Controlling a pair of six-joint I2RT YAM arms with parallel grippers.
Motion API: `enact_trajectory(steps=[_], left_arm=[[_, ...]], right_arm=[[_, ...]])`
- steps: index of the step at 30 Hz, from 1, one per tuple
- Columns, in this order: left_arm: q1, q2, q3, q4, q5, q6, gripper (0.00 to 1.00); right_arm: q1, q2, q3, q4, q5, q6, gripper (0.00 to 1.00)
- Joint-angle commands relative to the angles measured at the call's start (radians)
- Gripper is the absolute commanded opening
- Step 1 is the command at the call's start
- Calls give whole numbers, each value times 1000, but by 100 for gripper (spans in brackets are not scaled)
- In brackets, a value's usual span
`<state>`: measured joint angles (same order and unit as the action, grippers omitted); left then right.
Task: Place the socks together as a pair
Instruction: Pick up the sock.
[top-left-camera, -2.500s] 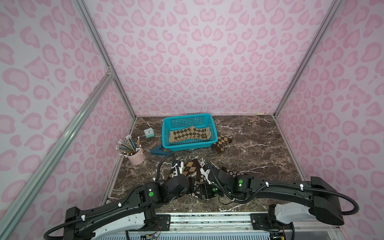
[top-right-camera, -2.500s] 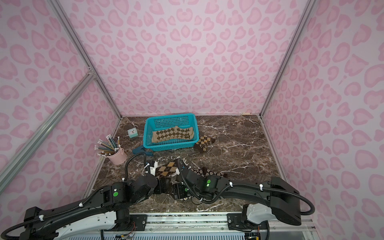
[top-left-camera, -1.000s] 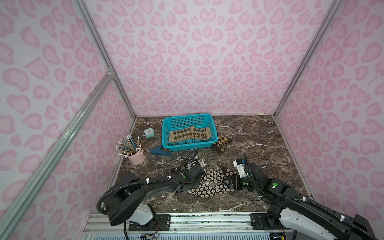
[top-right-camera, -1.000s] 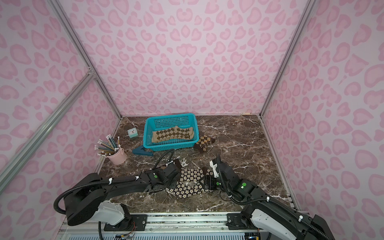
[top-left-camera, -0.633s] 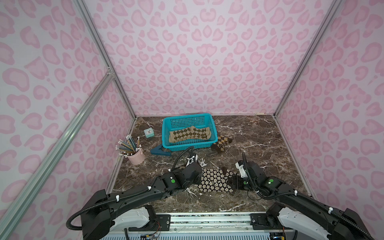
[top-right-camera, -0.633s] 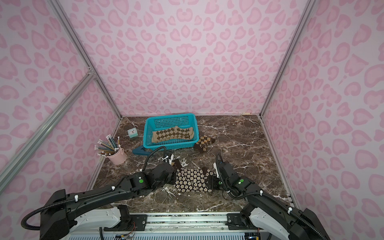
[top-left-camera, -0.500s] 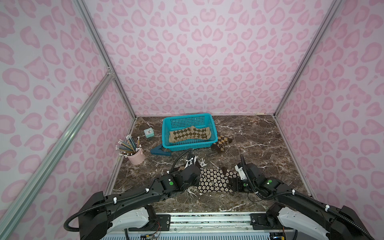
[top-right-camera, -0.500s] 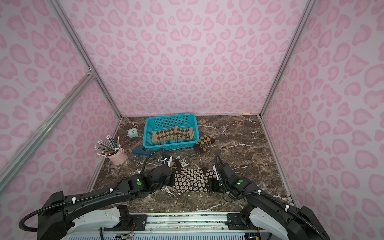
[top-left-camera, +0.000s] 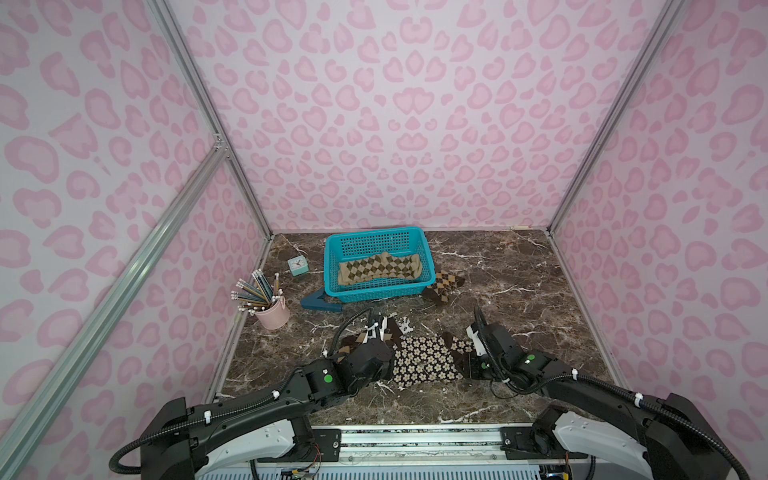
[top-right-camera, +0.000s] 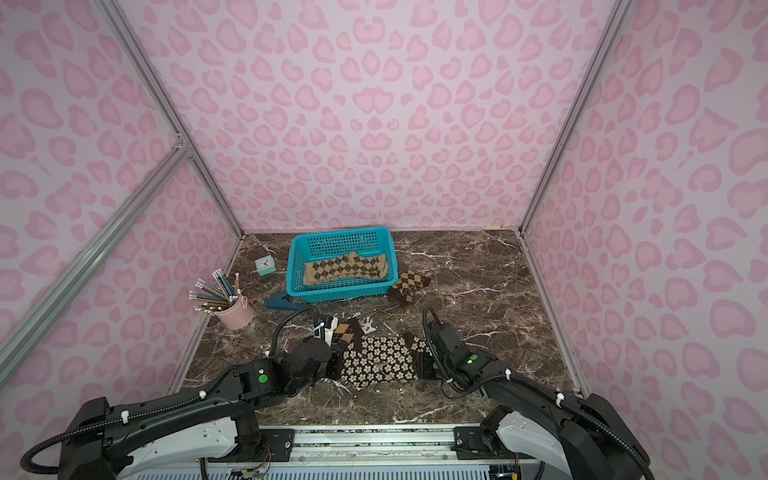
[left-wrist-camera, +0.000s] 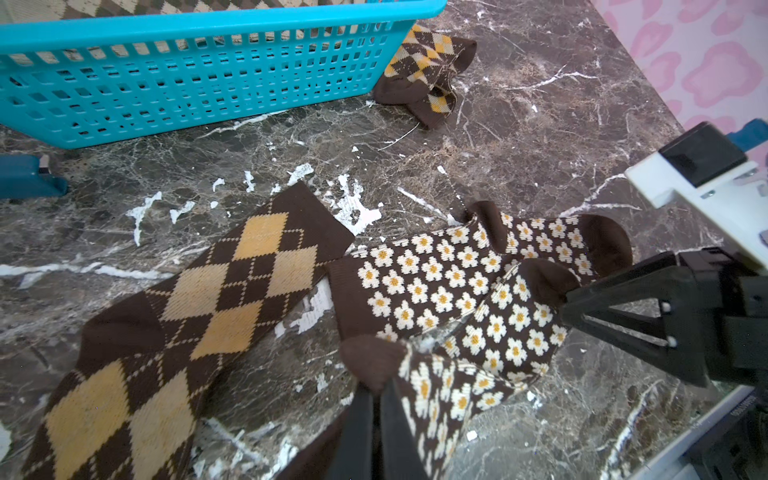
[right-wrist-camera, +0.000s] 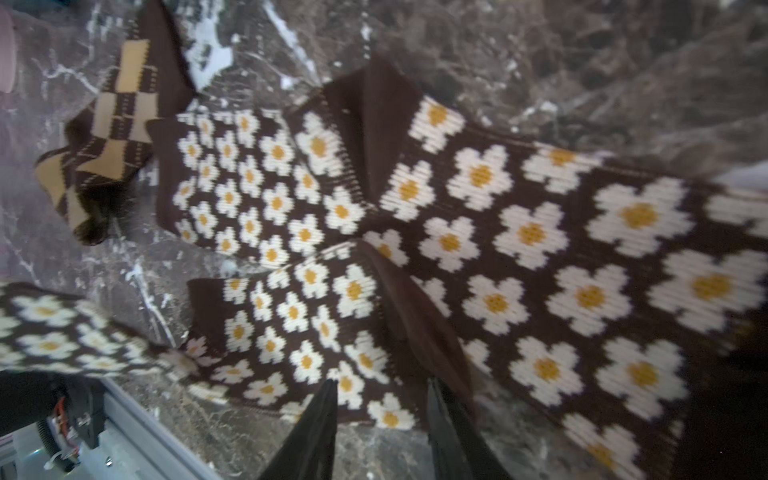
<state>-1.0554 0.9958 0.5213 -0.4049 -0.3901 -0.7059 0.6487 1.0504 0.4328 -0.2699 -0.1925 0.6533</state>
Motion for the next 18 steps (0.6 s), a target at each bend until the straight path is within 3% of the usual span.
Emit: enact_trajectory(steps=[1, 5, 10, 13, 16, 18], left_arm=[[-4, -24, -17, 16, -22, -10, 4], [-9, -39, -29, 18, -26, -11, 3], [-20, -47, -33, 9, -35, -12, 4], [-25, -55, -33, 7, -36, -8, 4], [-32, -70, -22, 7, -45, 8, 4], [-38, -86, -9, 5, -59, 24, 4]], right_arm=[[7, -34, 28, -41, 74, -18, 46], [-7, -14, 19, -13, 84, -59, 56], [-17, 100, 17, 70, 8, -85, 55], [-15, 152, 20, 112, -31, -89, 44], [-15, 148, 30, 131, -36, -84, 18], [-16, 106, 43, 112, -21, -78, 10]])
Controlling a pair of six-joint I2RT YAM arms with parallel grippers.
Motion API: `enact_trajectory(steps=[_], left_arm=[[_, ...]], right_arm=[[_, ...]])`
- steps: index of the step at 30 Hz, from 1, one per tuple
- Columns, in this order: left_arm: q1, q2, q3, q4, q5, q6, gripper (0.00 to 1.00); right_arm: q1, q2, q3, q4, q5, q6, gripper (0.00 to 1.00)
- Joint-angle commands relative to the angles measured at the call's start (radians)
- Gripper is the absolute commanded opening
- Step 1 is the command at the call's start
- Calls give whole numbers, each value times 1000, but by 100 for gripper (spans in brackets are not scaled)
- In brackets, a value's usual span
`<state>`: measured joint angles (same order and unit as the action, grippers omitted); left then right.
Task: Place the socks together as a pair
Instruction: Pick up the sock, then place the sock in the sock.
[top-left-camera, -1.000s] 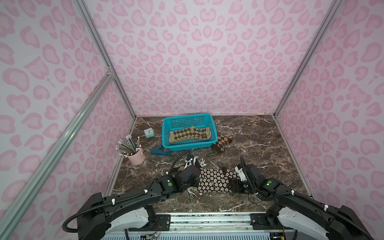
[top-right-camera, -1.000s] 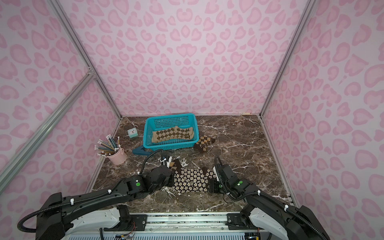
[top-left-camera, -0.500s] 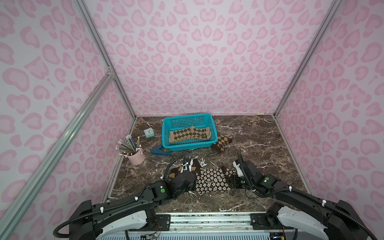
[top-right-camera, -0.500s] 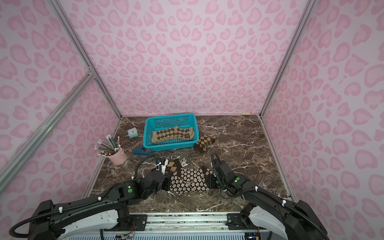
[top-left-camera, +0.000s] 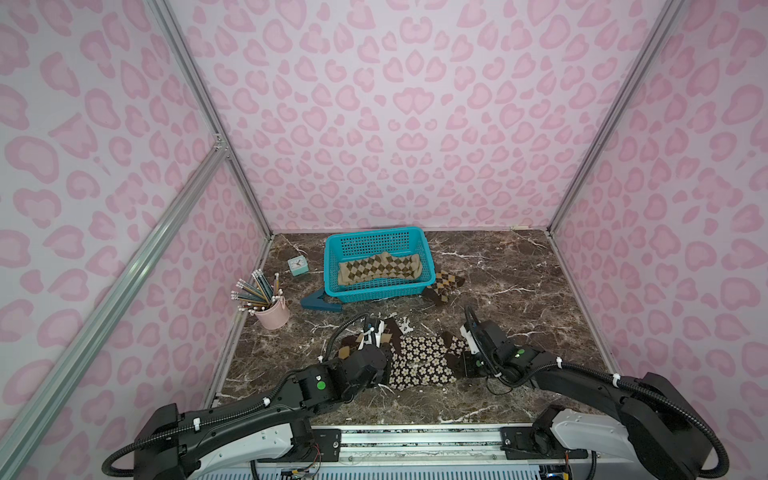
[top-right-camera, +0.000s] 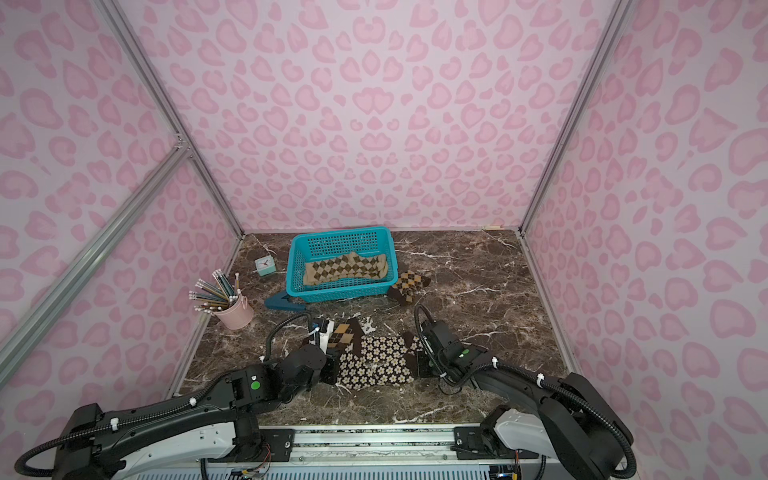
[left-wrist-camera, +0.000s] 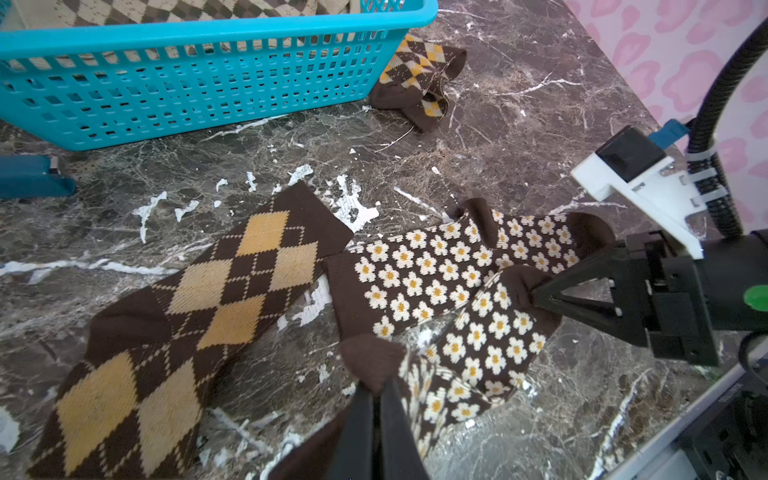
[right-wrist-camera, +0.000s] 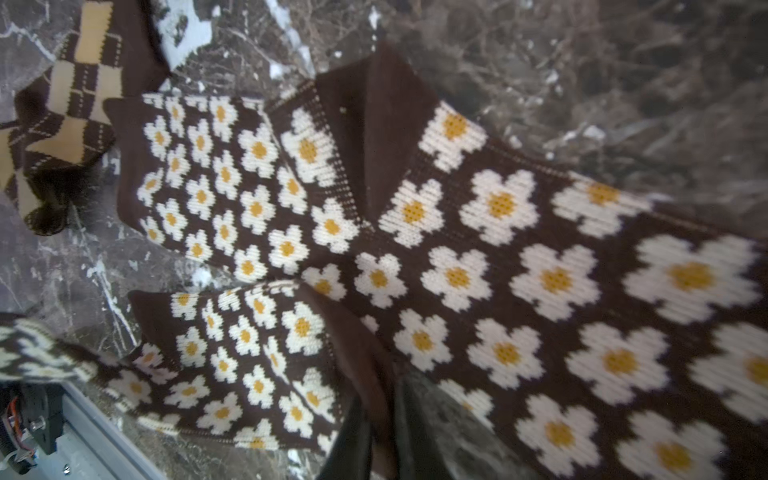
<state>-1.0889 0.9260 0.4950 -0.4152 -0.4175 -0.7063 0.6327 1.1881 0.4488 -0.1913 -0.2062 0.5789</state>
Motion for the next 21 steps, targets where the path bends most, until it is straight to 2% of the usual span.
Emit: enact_trajectory(steps=[1, 6, 10, 13, 17, 21], left_arm=[[-7, -27, 26, 18, -41, 37, 4], [-11, -76, 72, 61, -96, 138, 4], [-11, -103, 87, 155, -148, 259, 3], [-9, -106, 60, 297, -163, 377, 4], [-11, -49, 17, 437, -172, 471, 4], [-13, 55, -13, 504, -139, 471, 4]], right_arm=[[-6, -61, 38, 13, 14, 8, 8], [-78, -204, 83, -81, 54, 6, 2], [-205, -260, 81, -105, -13, -12, 0], [-320, -266, 55, -62, -82, -5, 0], [-428, -250, 4, 17, -132, 14, 0], [-481, -212, -58, 104, -173, 48, 0]])
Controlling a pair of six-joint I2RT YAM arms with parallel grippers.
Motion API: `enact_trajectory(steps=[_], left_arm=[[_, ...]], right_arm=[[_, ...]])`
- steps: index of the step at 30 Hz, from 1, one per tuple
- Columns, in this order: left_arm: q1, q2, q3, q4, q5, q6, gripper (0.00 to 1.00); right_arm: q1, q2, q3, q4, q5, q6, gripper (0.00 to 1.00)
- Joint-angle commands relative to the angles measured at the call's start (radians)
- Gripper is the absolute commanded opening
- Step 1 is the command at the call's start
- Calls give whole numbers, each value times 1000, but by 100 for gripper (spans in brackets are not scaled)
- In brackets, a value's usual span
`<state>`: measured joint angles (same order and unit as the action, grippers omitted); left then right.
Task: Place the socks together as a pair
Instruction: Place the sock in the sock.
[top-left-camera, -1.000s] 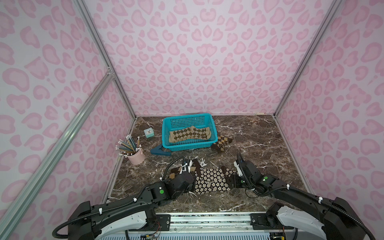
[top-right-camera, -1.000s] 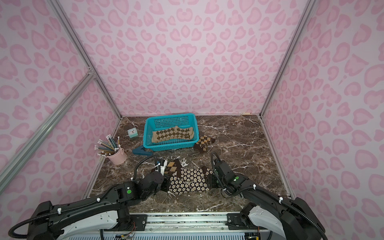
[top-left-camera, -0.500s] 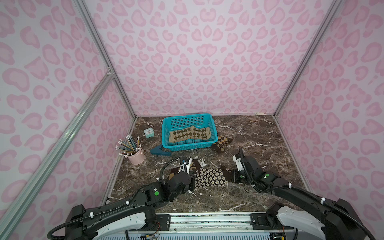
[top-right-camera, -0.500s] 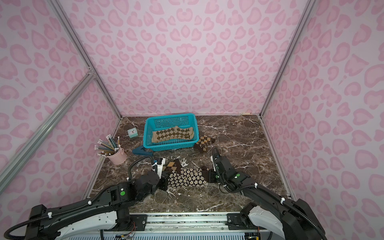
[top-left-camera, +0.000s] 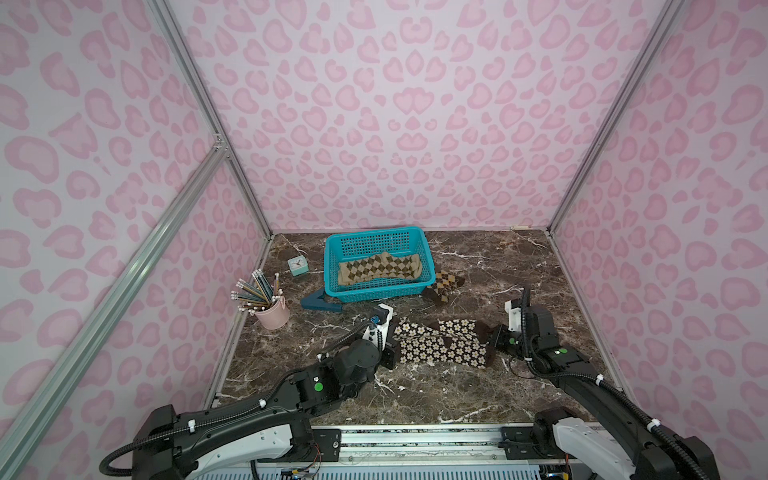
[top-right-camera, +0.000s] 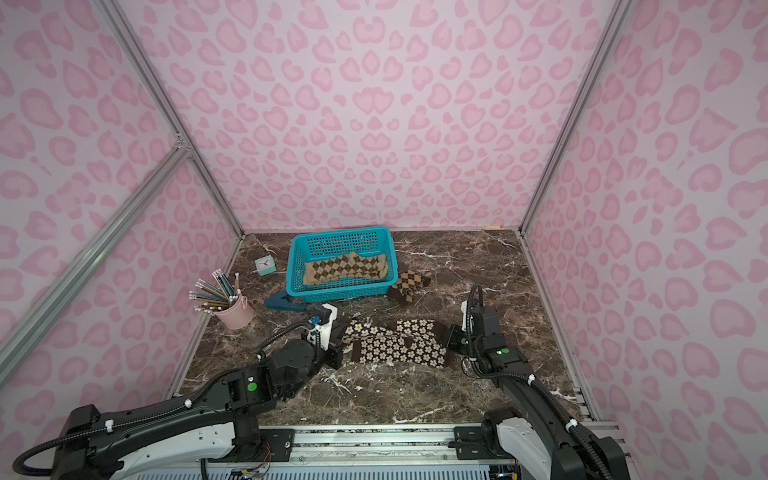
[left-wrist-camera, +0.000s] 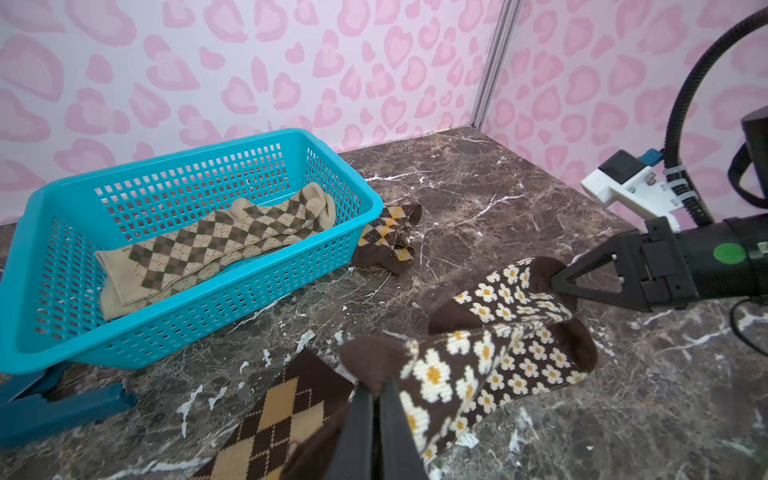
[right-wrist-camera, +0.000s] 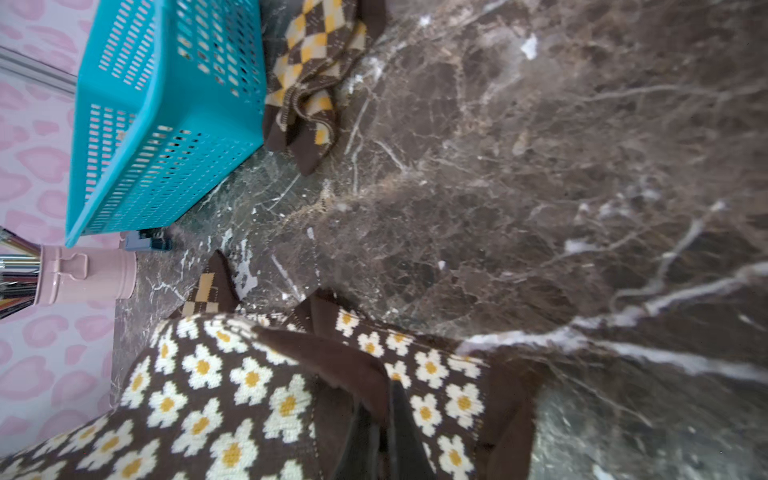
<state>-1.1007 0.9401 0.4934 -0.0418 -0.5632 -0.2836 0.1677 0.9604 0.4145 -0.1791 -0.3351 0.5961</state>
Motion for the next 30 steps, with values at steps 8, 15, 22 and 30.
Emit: enact_trajectory(steps=[8, 15, 22, 30], left_arm=[[-108, 208, -108, 225, -67, -22, 4], [-266, 302, -107, 202, -241, -71, 4], [-336, 351, -107, 161, -324, -129, 4], [-433, 245, -67, -39, -364, -270, 6]], right_arm=[[-24, 68, -57, 42, -50, 2, 19], [-23, -6, 1, -73, -68, -39, 48], [128, -69, 45, -41, -138, 18, 38], [453, 111, 30, 185, -60, 152, 36]])
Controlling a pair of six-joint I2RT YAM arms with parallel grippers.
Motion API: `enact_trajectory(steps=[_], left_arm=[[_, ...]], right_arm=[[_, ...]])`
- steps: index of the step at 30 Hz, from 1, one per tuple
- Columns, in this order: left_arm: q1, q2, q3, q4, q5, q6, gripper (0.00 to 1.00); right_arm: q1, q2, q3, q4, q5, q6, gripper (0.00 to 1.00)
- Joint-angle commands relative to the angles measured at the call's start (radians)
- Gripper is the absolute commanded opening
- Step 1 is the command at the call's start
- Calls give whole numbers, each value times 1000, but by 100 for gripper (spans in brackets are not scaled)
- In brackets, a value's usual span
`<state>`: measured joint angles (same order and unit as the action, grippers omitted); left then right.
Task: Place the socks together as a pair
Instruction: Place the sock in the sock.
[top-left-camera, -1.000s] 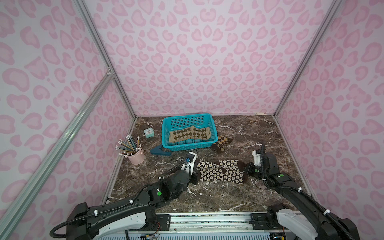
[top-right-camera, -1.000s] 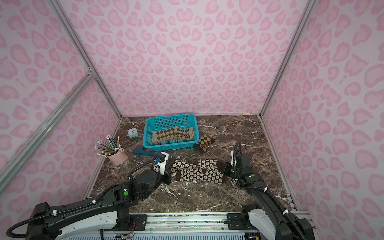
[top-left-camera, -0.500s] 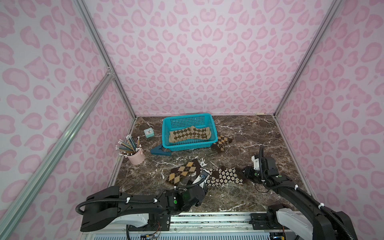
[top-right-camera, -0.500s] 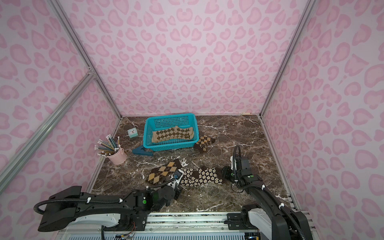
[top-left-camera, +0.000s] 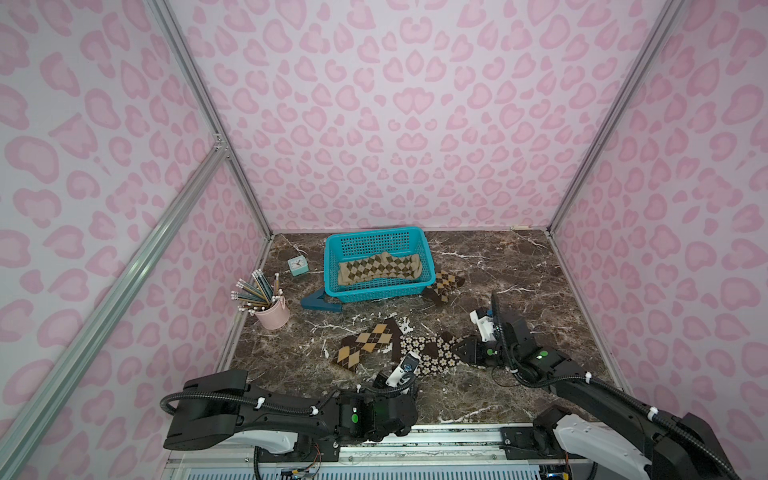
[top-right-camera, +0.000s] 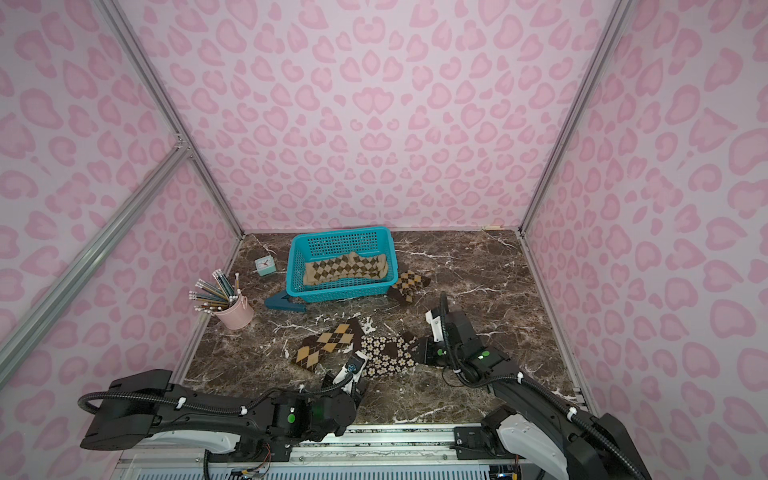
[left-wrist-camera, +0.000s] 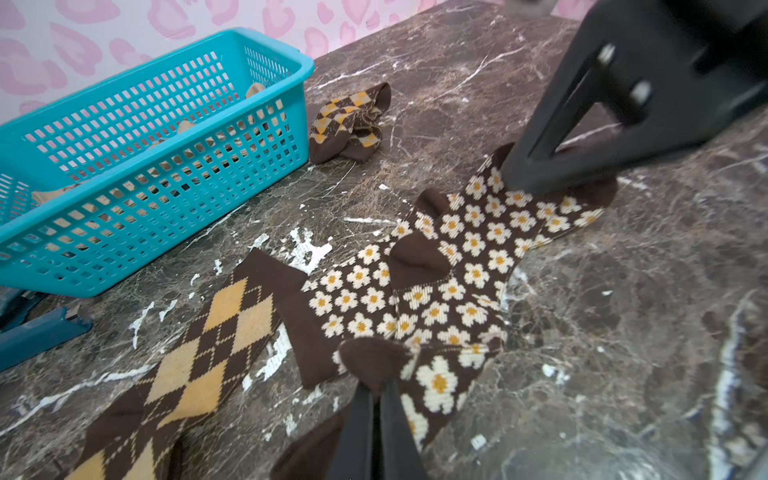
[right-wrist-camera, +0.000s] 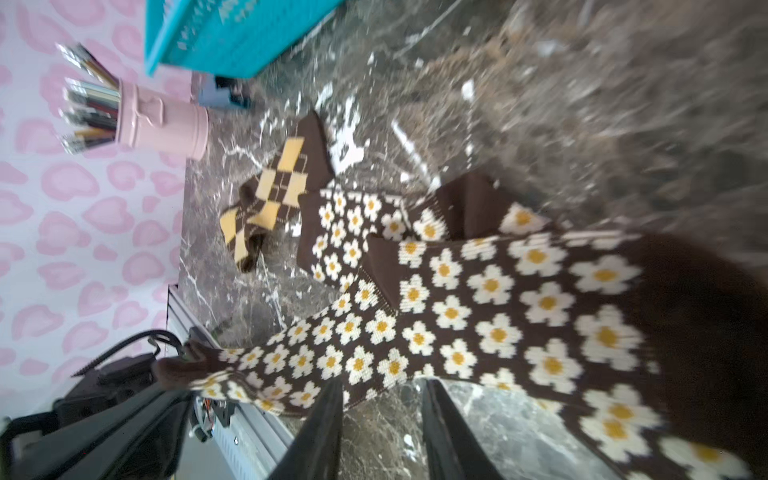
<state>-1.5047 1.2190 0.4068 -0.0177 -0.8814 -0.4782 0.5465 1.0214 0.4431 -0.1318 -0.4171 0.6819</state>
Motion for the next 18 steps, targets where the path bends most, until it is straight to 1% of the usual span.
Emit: enact_trajectory(steps=[1, 3, 5, 9, 11, 13, 14, 17, 18], left_arm=[[-46, -50, 19, -67, -35, -79, 7], [-83, -64, 16, -79, -35, -110, 8], [-111, -48, 12, -113, -53, -170, 7], [-120, 39, 38, -182, -64, -265, 9], [-121, 100, 89, -289, -120, -357, 11], [-121, 139, 136, -394, -143, -442, 18], [-124, 150, 156, -425, -139, -458, 23], [-149, 121, 197, -506, -145, -530, 46], [-157, 91, 197, -507, -141, -535, 49]], right_arm=[[115, 90, 10, 172, 31, 73, 35], [172, 173, 26, 234, 36, 93, 32], [216, 268, 61, 287, -10, 102, 28], [336, 368, 102, 329, -8, 106, 24], [377, 391, 86, 338, -9, 122, 22], [409, 389, 54, 345, 0, 140, 18], [426, 380, 34, 345, 13, 150, 18], [477, 336, -19, 371, 37, 189, 17], [498, 324, -27, 373, 46, 195, 17]])
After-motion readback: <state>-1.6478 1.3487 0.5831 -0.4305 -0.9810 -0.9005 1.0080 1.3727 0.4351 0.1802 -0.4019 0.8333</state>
